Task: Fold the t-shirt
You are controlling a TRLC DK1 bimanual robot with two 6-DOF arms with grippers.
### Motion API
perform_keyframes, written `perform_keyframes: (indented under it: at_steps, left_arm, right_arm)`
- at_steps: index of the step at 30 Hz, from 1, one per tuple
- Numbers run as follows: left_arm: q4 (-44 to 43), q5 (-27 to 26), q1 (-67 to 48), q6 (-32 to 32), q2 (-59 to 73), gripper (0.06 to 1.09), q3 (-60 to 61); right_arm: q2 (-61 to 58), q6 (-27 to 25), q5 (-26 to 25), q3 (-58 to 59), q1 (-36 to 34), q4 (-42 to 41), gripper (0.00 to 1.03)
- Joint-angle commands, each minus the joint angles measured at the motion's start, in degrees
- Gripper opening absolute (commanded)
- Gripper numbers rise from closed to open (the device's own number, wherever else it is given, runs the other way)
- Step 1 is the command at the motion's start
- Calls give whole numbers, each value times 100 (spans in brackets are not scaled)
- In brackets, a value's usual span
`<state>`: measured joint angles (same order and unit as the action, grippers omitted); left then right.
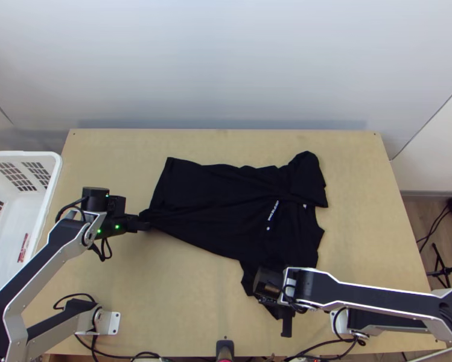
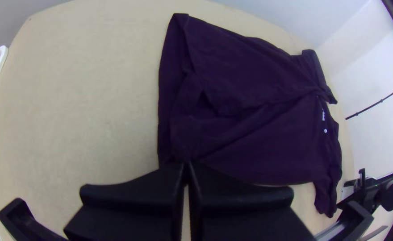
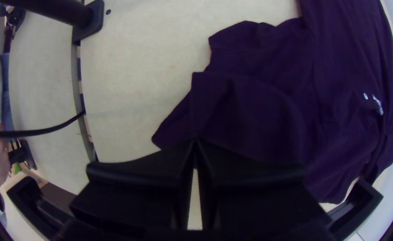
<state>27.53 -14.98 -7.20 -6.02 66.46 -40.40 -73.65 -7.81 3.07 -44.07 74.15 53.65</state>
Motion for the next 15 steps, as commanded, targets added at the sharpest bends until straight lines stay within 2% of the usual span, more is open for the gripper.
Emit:
perform_keyframes:
  at_steps: [1, 6, 11, 15]
  left_arm:
    - [218, -5, 8, 128, -19, 10, -222]
    - [332, -5, 17, 224, -27, 10, -363]
    - [552, -5, -1, 233, -1, 10, -688]
    - [780, -5, -44, 233, -1, 10, -1057]
  right_arm:
    - [272, -71, -281, -268, -322, 339, 3]
    - [676, -300, -571, -567, -788, 471, 3]
    - [905, -801, -799, -1015, -1430, 796, 3]
    - [993, -1416, -1063, -1305, -1992, 884, 3]
